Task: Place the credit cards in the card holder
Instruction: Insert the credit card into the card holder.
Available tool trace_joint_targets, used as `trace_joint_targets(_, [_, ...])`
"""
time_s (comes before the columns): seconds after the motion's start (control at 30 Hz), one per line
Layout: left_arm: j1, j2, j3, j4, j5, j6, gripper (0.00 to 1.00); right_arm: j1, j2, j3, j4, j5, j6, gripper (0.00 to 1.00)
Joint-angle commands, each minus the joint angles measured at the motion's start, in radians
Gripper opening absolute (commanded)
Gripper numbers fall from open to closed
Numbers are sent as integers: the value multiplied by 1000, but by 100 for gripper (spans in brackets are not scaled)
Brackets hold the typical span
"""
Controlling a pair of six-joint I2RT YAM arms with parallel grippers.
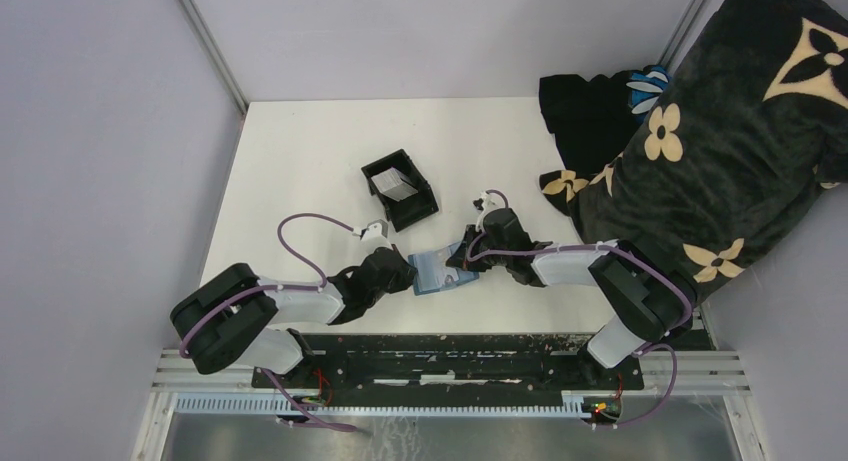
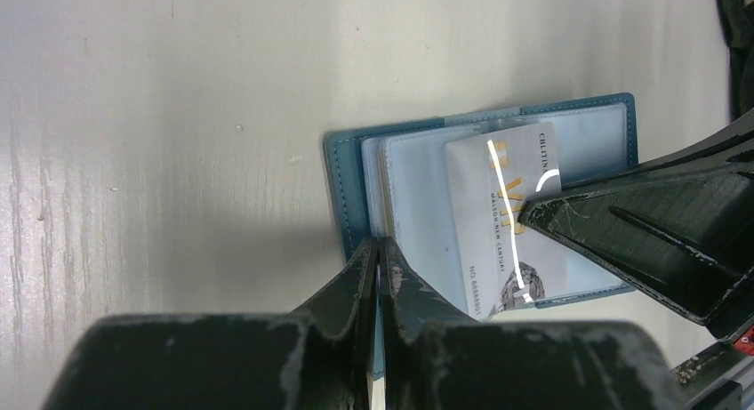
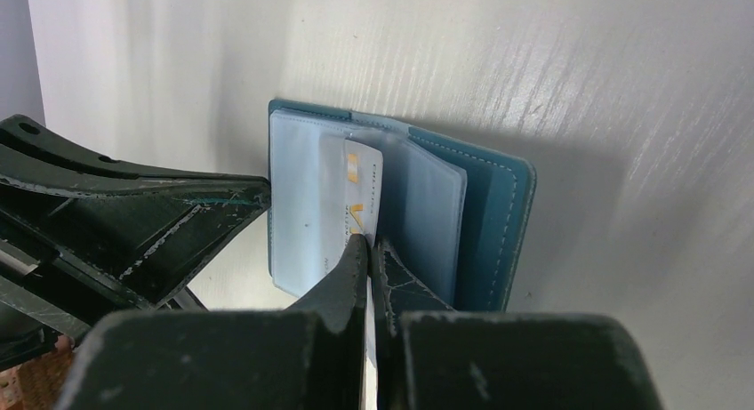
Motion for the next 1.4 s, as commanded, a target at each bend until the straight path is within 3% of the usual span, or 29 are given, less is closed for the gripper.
trace_joint_targets(0.0, [-8, 32, 10, -36, -4, 26, 9, 12, 45, -7, -90, -4, -23, 1])
trace_joint_targets(0.4, [-19, 39, 16, -28, 7, 20, 7, 99, 57, 55, -176, 140, -26, 2])
trace_joint_targets(0.87, [-38, 26, -1, -20, -4, 12, 6, 178, 40, 147, -344, 280, -68, 40])
trace_joint_targets(1.37, [-38, 7, -17, -20, -20, 10, 5, 184, -59, 168, -420, 342, -90, 46])
